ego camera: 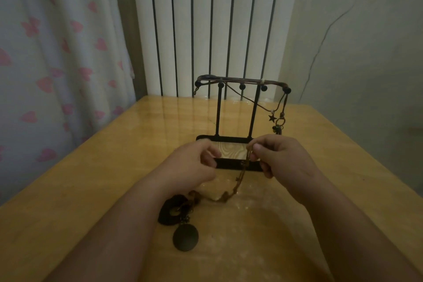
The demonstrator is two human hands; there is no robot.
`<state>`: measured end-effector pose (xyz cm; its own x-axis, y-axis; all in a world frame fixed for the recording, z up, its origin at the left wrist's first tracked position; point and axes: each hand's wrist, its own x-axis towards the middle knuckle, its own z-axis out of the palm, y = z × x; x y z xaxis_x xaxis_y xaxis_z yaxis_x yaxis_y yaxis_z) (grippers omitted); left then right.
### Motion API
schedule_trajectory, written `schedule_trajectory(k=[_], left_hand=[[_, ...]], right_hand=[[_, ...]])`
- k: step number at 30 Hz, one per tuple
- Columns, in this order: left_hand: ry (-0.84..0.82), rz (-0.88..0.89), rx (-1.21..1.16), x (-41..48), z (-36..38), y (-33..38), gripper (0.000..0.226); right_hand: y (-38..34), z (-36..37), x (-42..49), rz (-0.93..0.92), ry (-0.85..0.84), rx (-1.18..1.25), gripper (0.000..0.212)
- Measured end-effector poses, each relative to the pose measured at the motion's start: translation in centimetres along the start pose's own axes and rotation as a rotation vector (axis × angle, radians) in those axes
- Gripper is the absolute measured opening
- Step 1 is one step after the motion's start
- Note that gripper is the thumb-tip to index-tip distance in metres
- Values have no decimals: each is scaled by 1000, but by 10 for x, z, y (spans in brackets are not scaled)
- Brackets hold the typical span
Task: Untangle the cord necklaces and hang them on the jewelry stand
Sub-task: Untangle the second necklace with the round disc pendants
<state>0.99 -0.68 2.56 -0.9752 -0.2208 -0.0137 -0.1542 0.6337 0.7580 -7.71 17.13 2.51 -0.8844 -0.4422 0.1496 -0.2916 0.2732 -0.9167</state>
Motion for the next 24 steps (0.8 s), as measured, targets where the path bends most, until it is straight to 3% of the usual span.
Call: schedule_trajectory(k=[2, 5, 11, 17, 19, 22, 24], left_hand=[[65, 54, -163, 1, 3, 4, 35], [26, 90, -352, 1, 10, 6, 26], [18, 141, -207, 1, 29, 6, 20], [86, 168, -274, 0, 31, 9, 22], [65, 146, -334, -1, 30, 10, 18], [11, 111, -518, -2, 26, 11, 17], [0, 103, -660, -1, 24, 9, 21]], right_hand=[[0, 3, 0, -14, -4, -16, 24], [0, 6, 1, -23, -3, -19, 22], [-2, 5, -2, -64, -15, -57, 20], [-8, 5, -6, -78, -18, -112, 16], [-10, 3, -6, -41, 6, -32, 17], [-11, -4, -3, 32, 19, 183, 35], [-9, -6, -3, 47, 2, 316, 34]])
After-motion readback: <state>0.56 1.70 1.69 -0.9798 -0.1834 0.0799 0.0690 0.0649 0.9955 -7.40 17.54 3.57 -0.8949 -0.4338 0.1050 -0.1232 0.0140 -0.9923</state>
